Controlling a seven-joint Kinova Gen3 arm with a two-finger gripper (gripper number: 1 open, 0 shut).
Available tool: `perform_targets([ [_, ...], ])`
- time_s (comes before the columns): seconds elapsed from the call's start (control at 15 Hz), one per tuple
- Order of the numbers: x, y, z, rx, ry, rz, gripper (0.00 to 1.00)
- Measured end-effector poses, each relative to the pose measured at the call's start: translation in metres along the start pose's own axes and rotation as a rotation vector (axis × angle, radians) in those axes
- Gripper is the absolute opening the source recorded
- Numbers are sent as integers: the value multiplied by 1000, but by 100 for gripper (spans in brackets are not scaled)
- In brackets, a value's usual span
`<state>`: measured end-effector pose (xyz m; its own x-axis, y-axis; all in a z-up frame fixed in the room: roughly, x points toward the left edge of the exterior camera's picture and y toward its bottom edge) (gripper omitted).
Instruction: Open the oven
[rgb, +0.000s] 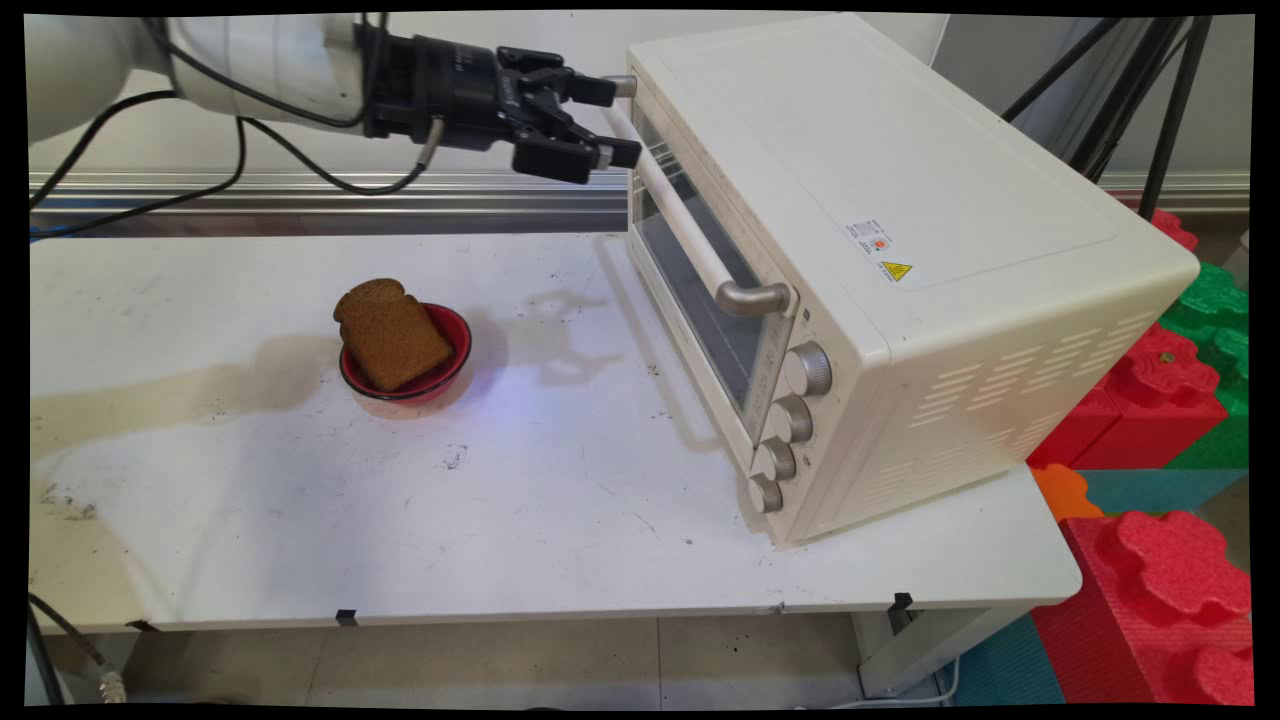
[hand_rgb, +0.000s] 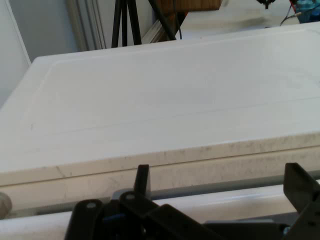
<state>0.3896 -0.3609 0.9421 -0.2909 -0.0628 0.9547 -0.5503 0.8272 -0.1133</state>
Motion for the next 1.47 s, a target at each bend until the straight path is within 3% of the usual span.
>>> perform_targets([
  [0.8,-1,-2,32,4,-24,8,100],
  [0.87,-1,-1,33,4,-25,10,0],
  [1.47,-2,1,42,-2,-34,19,0],
])
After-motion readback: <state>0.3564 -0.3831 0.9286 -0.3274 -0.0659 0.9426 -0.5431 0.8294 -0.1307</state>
